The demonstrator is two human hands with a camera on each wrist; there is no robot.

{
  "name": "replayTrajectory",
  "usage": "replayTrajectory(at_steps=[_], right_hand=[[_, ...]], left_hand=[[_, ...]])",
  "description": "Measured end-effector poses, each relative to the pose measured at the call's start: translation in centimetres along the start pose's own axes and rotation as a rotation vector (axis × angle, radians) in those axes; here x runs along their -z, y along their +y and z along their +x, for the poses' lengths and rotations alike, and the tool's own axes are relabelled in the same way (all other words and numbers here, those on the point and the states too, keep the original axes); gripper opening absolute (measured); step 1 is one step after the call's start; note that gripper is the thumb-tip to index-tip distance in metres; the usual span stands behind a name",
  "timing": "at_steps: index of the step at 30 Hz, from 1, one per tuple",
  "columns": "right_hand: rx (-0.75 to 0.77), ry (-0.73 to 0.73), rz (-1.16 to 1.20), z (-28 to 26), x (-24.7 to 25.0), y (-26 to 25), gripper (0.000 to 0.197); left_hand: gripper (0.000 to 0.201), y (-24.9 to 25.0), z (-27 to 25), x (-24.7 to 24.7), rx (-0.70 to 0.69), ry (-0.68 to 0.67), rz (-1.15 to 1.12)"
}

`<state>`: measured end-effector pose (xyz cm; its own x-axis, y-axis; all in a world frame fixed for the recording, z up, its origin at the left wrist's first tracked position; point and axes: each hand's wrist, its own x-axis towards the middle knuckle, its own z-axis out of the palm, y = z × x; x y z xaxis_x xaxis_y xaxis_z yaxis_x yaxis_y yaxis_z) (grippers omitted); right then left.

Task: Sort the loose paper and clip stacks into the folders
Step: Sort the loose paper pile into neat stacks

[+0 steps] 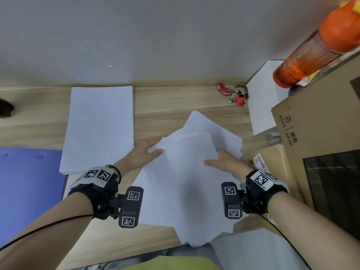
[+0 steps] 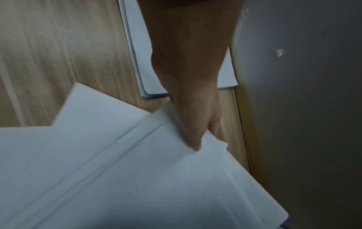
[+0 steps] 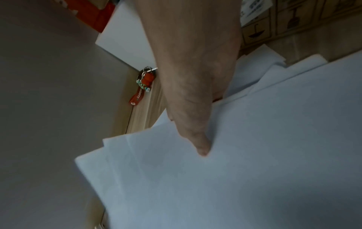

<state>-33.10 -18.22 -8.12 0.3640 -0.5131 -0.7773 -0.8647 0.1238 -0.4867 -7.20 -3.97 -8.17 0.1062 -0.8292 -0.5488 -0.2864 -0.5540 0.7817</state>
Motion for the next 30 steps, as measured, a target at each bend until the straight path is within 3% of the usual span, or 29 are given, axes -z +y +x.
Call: replayTrajectory(at_steps=[4, 6, 10, 13, 18, 20, 23, 27, 30], right_hand=[[-0.132, 0.405, 0.218, -1.2, 1.3, 2.5, 0.036], [-0.246, 0.490, 0.327, -2.1, 1.0, 3.9, 0.032], [-0.424, 0.442, 0.459, -3.1, -1.7, 6.9, 0.037], [-0.490, 0.548, 0.505, -4.3, -3.5, 7.7, 0.036], [-0.518, 0.562, 0.583, -5.5, -5.4, 8.0, 0.019], [-0.527, 0.541, 0.519, -6.2, -5.9, 7.4, 0.020], [-0.504, 0.495, 0.627, -6.5, -6.9, 5.9, 0.013], [-0.473, 0.446, 0.776, -5.5, -8.4, 4.9, 0.037], [-0.455, 0.388, 0.800, -5.1, -9.0, 4.8, 0.042]], left_hand=[[0.045, 0.3, 1.4, -0.1, 0.122, 0.248, -0.153], [0.048, -0.5, 1.9, 0.2, 0.224, 0.278, -0.162], [0.044, -1.1, 2.2, -0.3, 0.279, 0.148, -0.066], [0.046, -0.8, 2.0, -1.5, 0.225, 0.036, 0.016], [0.061, -0.9, 0.9, -3.0, 0.109, -0.066, 0.236], [0.064, -1.3, 0.5, -3.3, 0.090, -0.085, 0.274], [0.063, -1.5, -0.4, -3.5, 0.100, -0.098, 0.260], [0.066, -1.4, -1.6, -3.7, 0.115, -0.166, 0.299], [0.046, -1.8, -2.3, -3.5, 0.142, -0.139, 0.319]])
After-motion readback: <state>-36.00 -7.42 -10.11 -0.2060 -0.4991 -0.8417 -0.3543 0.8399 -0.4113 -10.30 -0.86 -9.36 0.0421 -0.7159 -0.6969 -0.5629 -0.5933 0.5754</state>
